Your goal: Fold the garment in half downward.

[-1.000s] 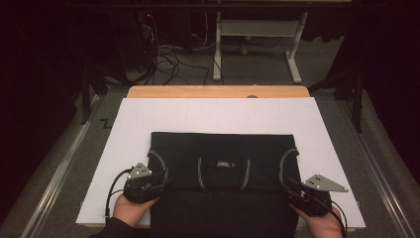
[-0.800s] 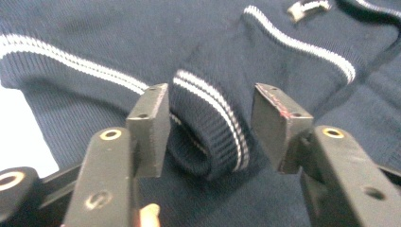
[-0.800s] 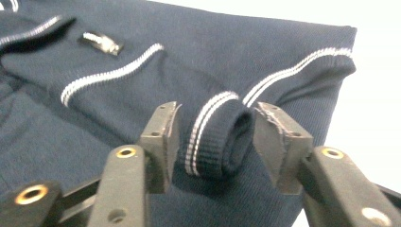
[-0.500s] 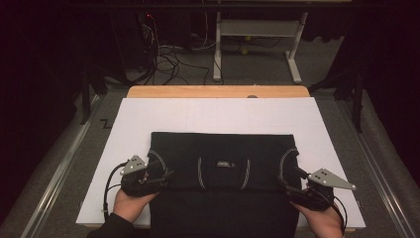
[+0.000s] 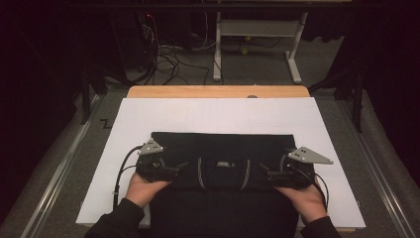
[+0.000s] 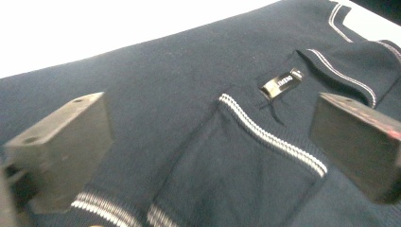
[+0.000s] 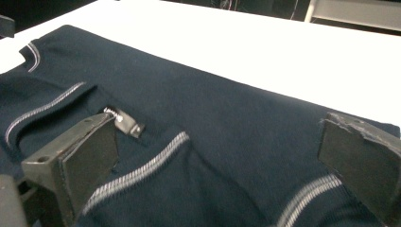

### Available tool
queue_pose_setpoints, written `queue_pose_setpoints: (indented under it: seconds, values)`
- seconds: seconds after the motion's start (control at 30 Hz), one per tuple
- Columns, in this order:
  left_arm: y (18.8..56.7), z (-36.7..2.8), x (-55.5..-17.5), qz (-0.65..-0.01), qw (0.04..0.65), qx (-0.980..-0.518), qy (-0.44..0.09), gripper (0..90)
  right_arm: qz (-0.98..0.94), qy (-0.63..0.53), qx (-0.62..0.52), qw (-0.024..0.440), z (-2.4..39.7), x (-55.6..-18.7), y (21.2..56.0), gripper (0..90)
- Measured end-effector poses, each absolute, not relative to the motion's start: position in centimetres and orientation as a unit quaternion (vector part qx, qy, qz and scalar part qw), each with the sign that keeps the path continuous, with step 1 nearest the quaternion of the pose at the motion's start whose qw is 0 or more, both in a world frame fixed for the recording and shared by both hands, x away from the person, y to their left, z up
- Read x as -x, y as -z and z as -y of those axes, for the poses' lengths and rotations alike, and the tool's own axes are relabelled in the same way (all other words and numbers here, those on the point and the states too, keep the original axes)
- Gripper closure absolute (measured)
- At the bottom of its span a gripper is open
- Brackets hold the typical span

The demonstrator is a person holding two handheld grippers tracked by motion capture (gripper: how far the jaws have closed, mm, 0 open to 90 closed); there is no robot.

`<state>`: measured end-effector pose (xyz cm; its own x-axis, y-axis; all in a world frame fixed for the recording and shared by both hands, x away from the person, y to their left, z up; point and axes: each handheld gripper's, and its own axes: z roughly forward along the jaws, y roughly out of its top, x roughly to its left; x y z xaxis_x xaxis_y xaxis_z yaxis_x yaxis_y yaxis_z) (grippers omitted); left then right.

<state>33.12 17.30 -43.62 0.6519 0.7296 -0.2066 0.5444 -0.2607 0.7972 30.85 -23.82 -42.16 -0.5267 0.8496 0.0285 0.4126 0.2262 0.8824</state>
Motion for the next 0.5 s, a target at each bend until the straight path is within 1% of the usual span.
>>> queue_pose_setpoints:
  seconds: [0.13, 0.2, 0.3, 0.4, 0.5]
  values:
    - [43.1, -16.4, -33.7, -0.404, 0.449, -0.789, -0.112, 0.0, -0.757, -0.449, -0.413, 0.233, 22.6, -31.8, 42.0, 0.3]
    - [42.9, -15.8, -34.2, -0.404, 0.442, -0.794, -0.109, 0.0, -0.763, -0.441, -0.412, 0.23, 22.1, -32.3, 42.1, 0.6]
    - [43.1, -15.1, -35.0, -0.408, 0.43, -0.8, -0.094, 0.3, -0.766, -0.433, -0.419, 0.224, 21.5, -33.2, 42.4, 4.7]
    - [43.6, -14.3, -35.8, -0.418, 0.409, -0.807, -0.081, 7.2, -0.772, -0.423, -0.424, 0.213, 21.0, -34.0, 42.9, 10.9]
    - [44.6, -13.3, -36.5, -0.423, 0.373, -0.823, -0.069, 17.8, -0.782, -0.406, -0.432, 0.192, 20.6, -34.6, 43.6, 22.3]
